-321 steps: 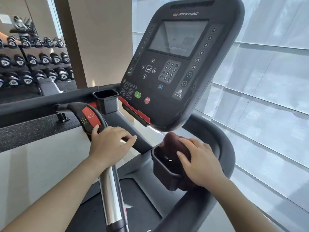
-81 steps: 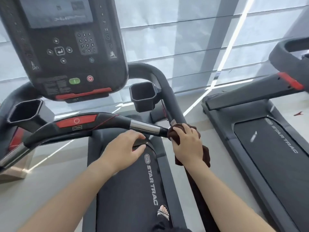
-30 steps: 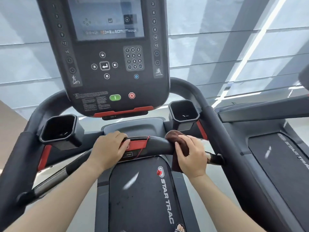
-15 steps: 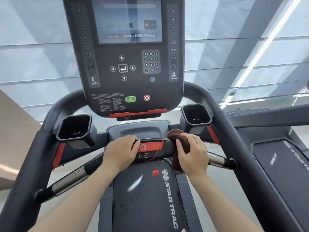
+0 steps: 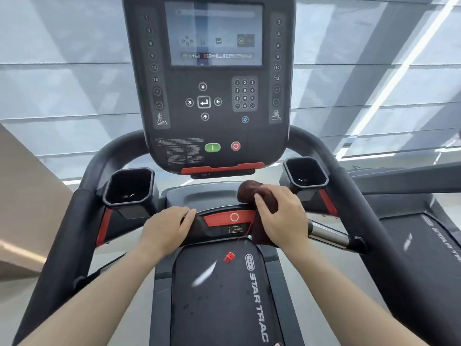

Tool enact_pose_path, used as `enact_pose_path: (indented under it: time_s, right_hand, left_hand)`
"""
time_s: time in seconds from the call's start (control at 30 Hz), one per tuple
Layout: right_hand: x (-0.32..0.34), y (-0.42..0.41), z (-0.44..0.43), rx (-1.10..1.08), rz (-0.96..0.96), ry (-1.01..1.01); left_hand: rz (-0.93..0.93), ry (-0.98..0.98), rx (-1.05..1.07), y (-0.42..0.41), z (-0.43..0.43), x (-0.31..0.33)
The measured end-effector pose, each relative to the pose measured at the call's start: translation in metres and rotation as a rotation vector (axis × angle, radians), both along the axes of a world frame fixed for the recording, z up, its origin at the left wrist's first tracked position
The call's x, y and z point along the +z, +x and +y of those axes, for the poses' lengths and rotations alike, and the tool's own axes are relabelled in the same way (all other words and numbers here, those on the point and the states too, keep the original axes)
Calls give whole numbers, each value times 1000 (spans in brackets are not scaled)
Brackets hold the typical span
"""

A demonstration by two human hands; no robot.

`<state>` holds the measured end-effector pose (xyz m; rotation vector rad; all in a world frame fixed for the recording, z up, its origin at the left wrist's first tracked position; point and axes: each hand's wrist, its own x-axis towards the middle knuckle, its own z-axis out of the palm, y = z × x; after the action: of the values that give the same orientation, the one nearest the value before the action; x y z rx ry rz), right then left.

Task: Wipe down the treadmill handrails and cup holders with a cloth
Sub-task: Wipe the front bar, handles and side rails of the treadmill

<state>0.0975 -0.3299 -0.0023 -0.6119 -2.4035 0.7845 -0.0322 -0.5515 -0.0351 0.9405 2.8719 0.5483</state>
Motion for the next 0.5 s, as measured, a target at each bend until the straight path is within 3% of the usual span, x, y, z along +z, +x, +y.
enact_pose_path:
  time_s: [0.17, 0.4, 0.5]
  right_hand:
    - [-7, -40, -57, 133, -216, 200]
    - [-28, -13, -53, 176, -94, 300]
    - [-15, -35, -48, 153, -178, 209]
  left_hand:
    - [-172, 150, 84, 9, -21, -9]
    - [-123, 160, 90, 8, -24, -15]
    - [-118, 159, 97, 7, -23, -15]
